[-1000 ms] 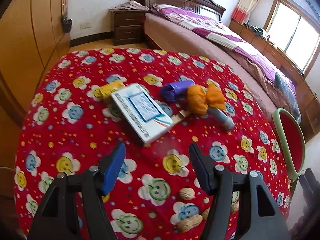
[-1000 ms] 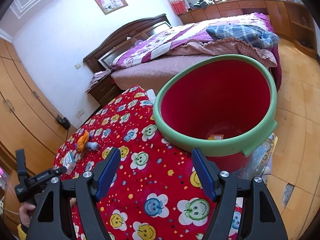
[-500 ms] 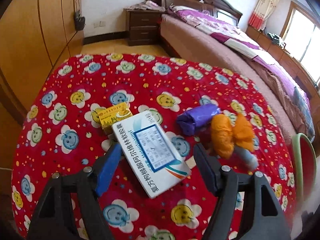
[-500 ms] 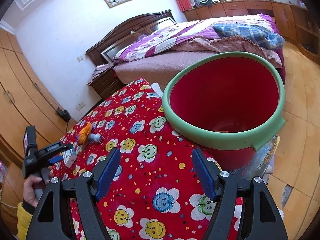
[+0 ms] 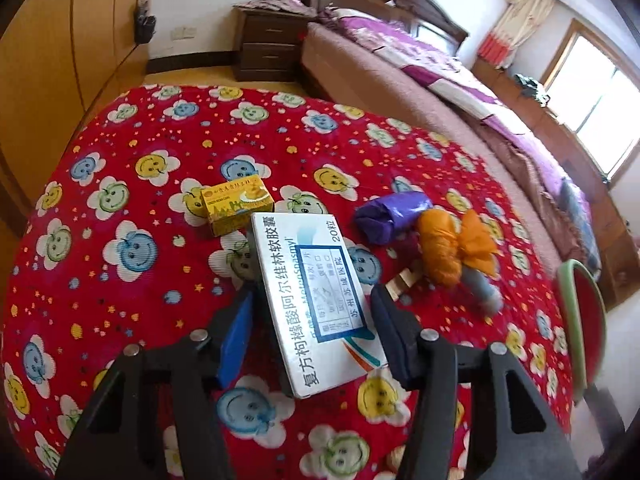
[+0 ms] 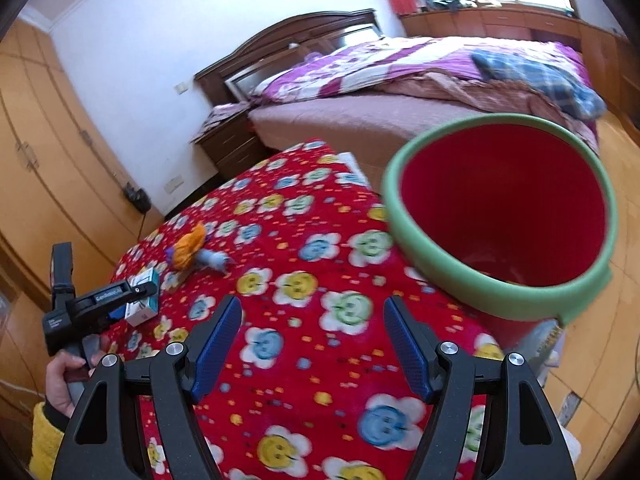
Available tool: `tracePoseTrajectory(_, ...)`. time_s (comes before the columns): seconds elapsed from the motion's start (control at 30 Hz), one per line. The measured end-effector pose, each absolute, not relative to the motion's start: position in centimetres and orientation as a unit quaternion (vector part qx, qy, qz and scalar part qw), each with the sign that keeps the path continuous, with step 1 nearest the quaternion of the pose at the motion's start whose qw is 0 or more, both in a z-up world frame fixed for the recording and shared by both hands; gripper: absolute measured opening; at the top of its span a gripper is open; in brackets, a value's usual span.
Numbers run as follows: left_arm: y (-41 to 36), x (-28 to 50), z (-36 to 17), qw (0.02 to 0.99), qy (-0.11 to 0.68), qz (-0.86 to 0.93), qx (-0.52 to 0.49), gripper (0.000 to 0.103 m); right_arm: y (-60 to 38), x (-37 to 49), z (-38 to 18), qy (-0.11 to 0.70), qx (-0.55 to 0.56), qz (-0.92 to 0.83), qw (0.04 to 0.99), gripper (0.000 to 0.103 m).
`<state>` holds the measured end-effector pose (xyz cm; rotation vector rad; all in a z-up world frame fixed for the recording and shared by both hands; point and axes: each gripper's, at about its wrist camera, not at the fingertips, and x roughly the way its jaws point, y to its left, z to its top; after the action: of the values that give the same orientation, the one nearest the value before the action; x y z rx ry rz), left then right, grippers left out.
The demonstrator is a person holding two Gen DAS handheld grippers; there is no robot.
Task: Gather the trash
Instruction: 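Grasp the white medicine box with the left tool and lift it, then grasp the orange mesh bag with the right tool while the left tool holds the box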
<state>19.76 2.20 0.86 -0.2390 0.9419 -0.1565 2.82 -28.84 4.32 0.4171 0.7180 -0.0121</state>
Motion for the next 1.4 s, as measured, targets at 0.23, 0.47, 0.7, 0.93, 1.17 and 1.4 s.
tracePoseTrajectory(0.23, 4.2, 18.6, 3.2, 0.900, 0.416, -0.087, -0.097, 0.058, -24.9, 7.0, 4.2, 0.375, 0.167, 0.031, 0.911, 0.075)
tracePoseTrajectory(0.47, 6.5, 20.4, 3.2, 0.914, 0.392, -0.047, -0.087, 0.058, -21.5, 11.7, 4.0, 0.386, 0.148, 0.058, 0.909, 0.075)
tracePoseTrajectory(0.7, 7.5, 20.8, 2.1, 0.914, 0.383, -0.056, -0.124, 0.058, -18.5, 16.2, 3.8, 0.392, 0.109, 0.065, 0.911, 0.075)
tracePoseTrajectory(0.93, 7.9, 20.6, 1.3, 0.917, 0.371, -0.053, -0.138, 0.058, -16.0, 19.2, 2.4, 0.403, 0.085, 0.077, 0.908, 0.075)
tracePoseTrajectory(1.17, 8.3, 20.5, 1.0, 0.916, 0.369, -0.054, -0.149, 0.058, -14.1, 20.8, 1.7, 0.399, 0.055, 0.090, 0.911, 0.039)
tracePoseTrajectory(1.4, 7.8, 20.3, 1.0, 0.916, 0.368, -0.063, -0.145, 0.058, -13.8, 19.8, 2.1, 0.377, 0.059, 0.103, 0.919, 0.011)
